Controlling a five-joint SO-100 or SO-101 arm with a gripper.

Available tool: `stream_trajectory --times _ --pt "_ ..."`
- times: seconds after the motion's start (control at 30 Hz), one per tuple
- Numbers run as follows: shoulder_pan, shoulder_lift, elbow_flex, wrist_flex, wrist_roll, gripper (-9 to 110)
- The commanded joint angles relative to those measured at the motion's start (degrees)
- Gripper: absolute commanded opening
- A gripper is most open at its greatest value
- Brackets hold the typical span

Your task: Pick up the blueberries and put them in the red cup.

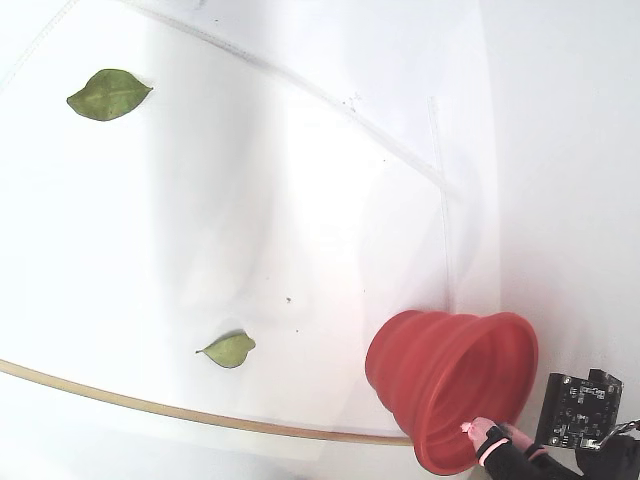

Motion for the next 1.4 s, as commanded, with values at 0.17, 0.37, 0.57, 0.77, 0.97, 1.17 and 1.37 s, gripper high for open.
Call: stream_trajectory --times 0.17,0.37,0.57,0.77,0.97,1.17,1.37 --pt "3.08 -2.37 -5.19 -3.6 0.09 13" --pt "3.78 -3.96 -3.87 -5.71 0.0 14" --pt "4.22 -5.8 -3.52 -7.47 0.79 18" --pt "2.9 -5.1 -3.52 -7.47 3.34 19" --pt "0.35 -2.64 -3.52 -7.21 7.91 19" --pt "-2.81 1.23 -3.69 -3.96 12.74 18" --pt "-5.71 5.1 -3.87 -0.97 18.19 18"
